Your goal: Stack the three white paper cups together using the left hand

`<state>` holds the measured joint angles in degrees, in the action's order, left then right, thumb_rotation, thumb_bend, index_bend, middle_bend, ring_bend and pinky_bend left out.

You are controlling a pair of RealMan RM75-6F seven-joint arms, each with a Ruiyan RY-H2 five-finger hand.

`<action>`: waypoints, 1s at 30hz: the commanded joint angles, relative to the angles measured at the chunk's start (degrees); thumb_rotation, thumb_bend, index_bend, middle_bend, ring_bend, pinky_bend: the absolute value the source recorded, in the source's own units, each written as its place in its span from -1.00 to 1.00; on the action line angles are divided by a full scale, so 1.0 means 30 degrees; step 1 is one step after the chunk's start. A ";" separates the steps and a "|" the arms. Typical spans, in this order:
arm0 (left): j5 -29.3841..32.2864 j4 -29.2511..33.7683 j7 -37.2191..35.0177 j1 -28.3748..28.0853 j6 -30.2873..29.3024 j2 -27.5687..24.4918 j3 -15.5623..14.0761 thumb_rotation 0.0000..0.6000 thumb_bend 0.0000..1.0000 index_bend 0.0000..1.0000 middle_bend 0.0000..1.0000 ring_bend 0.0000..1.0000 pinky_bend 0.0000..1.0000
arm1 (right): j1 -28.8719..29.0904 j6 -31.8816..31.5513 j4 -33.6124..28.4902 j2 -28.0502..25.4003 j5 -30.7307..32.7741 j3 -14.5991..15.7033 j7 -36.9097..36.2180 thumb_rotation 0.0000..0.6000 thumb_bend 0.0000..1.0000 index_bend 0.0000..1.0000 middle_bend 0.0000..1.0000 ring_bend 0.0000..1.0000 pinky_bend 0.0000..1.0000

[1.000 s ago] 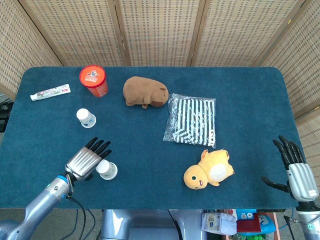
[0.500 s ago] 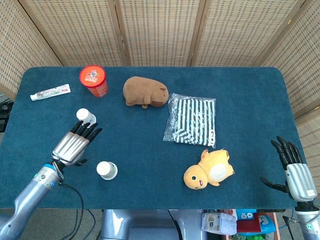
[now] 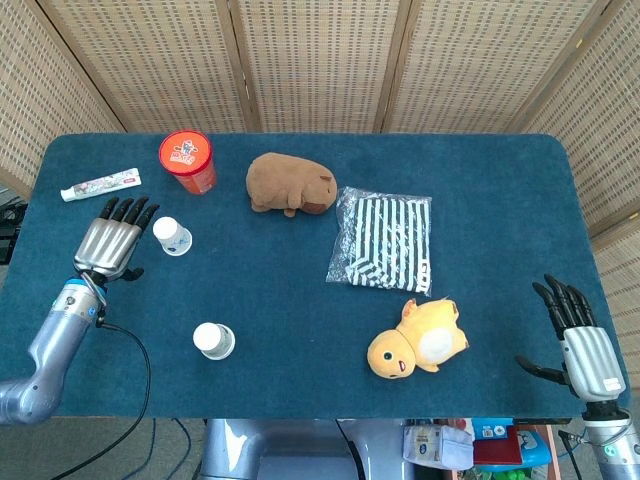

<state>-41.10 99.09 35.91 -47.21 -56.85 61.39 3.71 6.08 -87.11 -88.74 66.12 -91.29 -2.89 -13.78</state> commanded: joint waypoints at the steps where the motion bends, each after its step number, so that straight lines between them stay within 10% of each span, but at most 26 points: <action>1: 0.1089 -0.0867 0.0182 -0.0491 0.0406 0.0609 0.0453 1.00 -0.54 -0.73 -1.00 -1.00 -1.00 | 0.0027 0.0058 0.0043 0.0047 0.0053 -0.0010 0.0072 1.00 -0.90 -1.00 -1.00 -1.00 -1.00; 30: 0.8154 -0.7770 0.2573 -0.3753 0.3733 0.5114 0.0009 1.00 -0.54 -0.63 -1.00 -1.00 -1.00 | 0.0262 0.0807 0.0928 0.0460 0.0982 -0.0283 -0.0213 1.00 -0.91 -1.00 -1.00 -1.00 -1.00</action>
<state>-17.50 76.96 43.12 -57.98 -46.28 75.62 4.22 6.87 -84.70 -85.97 67.50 -88.36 -3.72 -14.42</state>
